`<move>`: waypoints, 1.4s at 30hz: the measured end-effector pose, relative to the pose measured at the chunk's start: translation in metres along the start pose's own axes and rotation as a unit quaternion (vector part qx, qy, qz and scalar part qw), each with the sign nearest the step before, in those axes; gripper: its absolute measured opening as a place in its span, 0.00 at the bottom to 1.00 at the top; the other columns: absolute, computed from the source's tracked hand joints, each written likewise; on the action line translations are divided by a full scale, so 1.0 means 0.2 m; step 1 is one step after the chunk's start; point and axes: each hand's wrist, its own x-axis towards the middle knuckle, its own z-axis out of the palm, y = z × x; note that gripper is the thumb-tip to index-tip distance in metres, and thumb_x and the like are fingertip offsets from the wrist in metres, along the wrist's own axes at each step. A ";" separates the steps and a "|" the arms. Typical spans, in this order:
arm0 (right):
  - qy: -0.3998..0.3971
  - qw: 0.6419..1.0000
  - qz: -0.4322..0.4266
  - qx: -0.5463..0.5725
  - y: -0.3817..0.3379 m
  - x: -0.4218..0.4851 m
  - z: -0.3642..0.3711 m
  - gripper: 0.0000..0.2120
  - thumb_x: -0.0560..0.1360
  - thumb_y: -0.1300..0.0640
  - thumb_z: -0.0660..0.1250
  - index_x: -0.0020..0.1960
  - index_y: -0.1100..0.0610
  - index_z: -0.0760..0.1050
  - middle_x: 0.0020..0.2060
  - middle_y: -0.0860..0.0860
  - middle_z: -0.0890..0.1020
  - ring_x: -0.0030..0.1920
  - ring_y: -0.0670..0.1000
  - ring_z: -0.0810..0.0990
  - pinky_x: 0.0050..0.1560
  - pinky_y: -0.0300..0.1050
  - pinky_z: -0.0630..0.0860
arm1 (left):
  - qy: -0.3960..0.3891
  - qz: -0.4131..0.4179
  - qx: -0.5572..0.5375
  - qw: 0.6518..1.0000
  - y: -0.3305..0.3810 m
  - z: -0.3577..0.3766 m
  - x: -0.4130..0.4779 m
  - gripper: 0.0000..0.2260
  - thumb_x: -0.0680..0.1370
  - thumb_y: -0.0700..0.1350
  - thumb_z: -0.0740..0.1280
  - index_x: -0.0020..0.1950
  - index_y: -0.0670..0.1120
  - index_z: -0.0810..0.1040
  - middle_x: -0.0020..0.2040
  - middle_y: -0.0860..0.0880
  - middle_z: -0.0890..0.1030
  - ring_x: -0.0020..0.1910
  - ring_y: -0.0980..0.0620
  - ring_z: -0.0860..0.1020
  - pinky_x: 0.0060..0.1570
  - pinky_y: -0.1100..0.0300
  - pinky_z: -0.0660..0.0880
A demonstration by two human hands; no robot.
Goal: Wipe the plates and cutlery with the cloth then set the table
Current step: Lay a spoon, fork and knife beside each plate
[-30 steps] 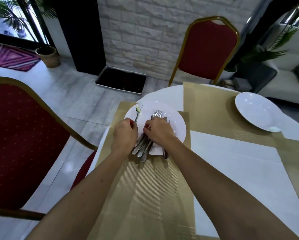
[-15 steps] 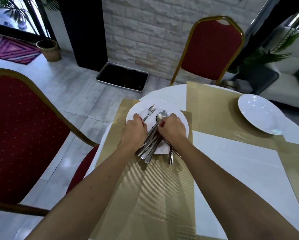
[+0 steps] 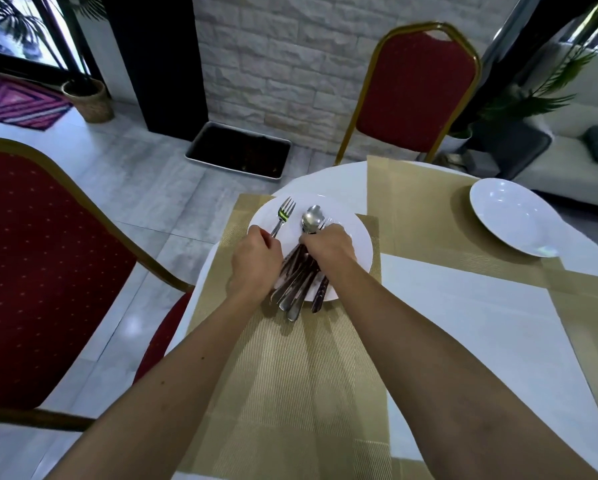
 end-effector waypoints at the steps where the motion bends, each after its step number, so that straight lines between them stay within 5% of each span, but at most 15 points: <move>1: -0.006 0.999 0.010 0.038 0.00 0.01 0.00 0.12 0.69 0.51 0.72 0.47 0.55 0.74 0.45 0.53 0.82 0.47 0.56 0.82 0.50 0.49 0.79 | -0.002 -0.009 -0.006 1.000 0.00 0.00 0.00 0.04 0.80 0.45 0.58 0.47 0.45 0.70 0.40 0.50 0.75 0.39 0.51 0.72 0.30 0.60 0.62; 6: -0.050 0.976 0.058 0.205 -0.02 0.05 -0.02 0.15 0.66 0.55 0.78 0.39 0.62 0.74 0.36 0.56 0.82 0.39 0.56 0.82 0.41 0.47 0.77 | -0.004 -0.043 -0.050 0.998 0.00 -0.02 -0.04 0.05 0.81 0.44 0.58 0.48 0.45 0.70 0.41 0.48 0.76 0.37 0.51 0.74 0.30 0.60 0.66; 9: -0.061 0.973 0.047 0.216 -0.02 0.04 -0.06 0.15 0.69 0.58 0.76 0.35 0.60 0.70 0.30 0.54 0.76 0.29 0.52 0.74 0.30 0.44 0.69 | 0.015 -0.075 -0.074 0.994 0.03 -0.03 -0.07 0.05 0.80 0.44 0.58 0.47 0.46 0.72 0.39 0.51 0.75 0.37 0.54 0.72 0.32 0.60 0.65; 13: -0.063 0.985 0.003 0.161 0.07 0.00 -0.14 0.14 0.76 0.59 0.67 0.34 0.58 0.68 0.30 0.53 0.72 0.29 0.50 0.69 0.28 0.40 0.64 | 0.030 -0.104 -0.128 0.986 0.08 -0.06 -0.12 0.06 0.78 0.44 0.61 0.46 0.45 0.77 0.38 0.52 0.76 0.38 0.53 0.73 0.32 0.63 0.65; 18: -0.057 0.982 -0.068 0.168 0.27 -0.07 -0.38 0.07 0.78 0.66 0.58 0.51 0.60 0.75 0.35 0.54 0.78 0.29 0.49 0.74 0.24 0.35 0.67 | 0.025 -0.099 -0.149 0.984 0.20 -0.03 -0.23 0.05 0.77 0.44 0.62 0.46 0.47 0.78 0.44 0.49 0.79 0.45 0.48 0.74 0.44 0.59 0.69; 22: 0.005 0.985 -0.164 0.059 0.52 -0.07 -0.67 0.09 0.76 0.62 0.63 0.53 0.58 0.78 0.40 0.51 0.81 0.36 0.49 0.74 0.41 0.41 0.72 | -0.020 -0.059 -0.159 0.985 0.37 0.09 -0.38 0.04 0.77 0.48 0.65 0.47 0.50 0.78 0.40 0.51 0.78 0.38 0.52 0.74 0.40 0.61 0.68; 26: 0.020 0.979 -0.203 0.000 0.85 -0.05 -1.04 0.08 0.75 0.60 0.69 0.53 0.60 0.81 0.40 0.49 0.79 0.38 0.46 0.74 0.44 0.40 0.71 | -0.097 -0.043 -0.217 0.970 0.54 0.31 -0.56 0.07 0.75 0.43 0.68 0.51 0.44 0.81 0.43 0.46 0.81 0.36 0.52 0.75 0.37 0.61 0.71; 30: 0.032 0.976 -0.204 -0.067 1.27 0.06 -1.47 0.10 0.73 0.61 0.71 0.54 0.60 0.82 0.46 0.51 0.82 0.46 0.47 0.77 0.48 0.35 0.70 | -0.177 -0.086 -0.285 0.938 0.76 0.59 -0.82 0.04 0.75 0.40 0.70 0.49 0.44 0.79 0.36 0.49 0.78 0.32 0.56 0.74 0.32 0.66 0.72; 32: 0.027 0.974 -0.211 -0.071 1.46 0.13 -1.67 0.10 0.73 0.64 0.71 0.54 0.63 0.82 0.44 0.54 0.82 0.41 0.45 0.77 0.46 0.31 0.72 | -0.193 -0.102 -0.312 0.925 0.85 0.73 -0.93 0.03 0.75 0.39 0.70 0.47 0.43 0.79 0.37 0.47 0.79 0.33 0.54 0.76 0.35 0.67 0.75; 37: -0.013 0.973 -0.207 -0.099 1.91 0.28 -2.10 0.10 0.75 0.64 0.69 0.54 0.53 0.80 0.35 0.41 0.77 0.32 0.32 0.75 0.35 0.21 0.65 | -0.219 -0.117 -0.305 0.919 1.12 1.14 -1.20 0.05 0.74 0.39 0.71 0.40 0.48 0.79 0.37 0.49 0.80 0.36 0.55 0.78 0.36 0.65 0.72; 42: -0.013 0.972 -0.203 -0.118 2.24 0.44 -2.28 0.06 0.72 0.66 0.72 0.49 0.62 0.83 0.41 0.52 0.83 0.31 0.27 0.74 0.36 0.21 0.66 | -0.227 -0.152 -0.291 0.917 1.30 1.41 -1.35 0.03 0.73 0.39 0.72 0.42 0.46 0.80 0.37 0.47 0.80 0.34 0.54 0.77 0.33 0.65 0.73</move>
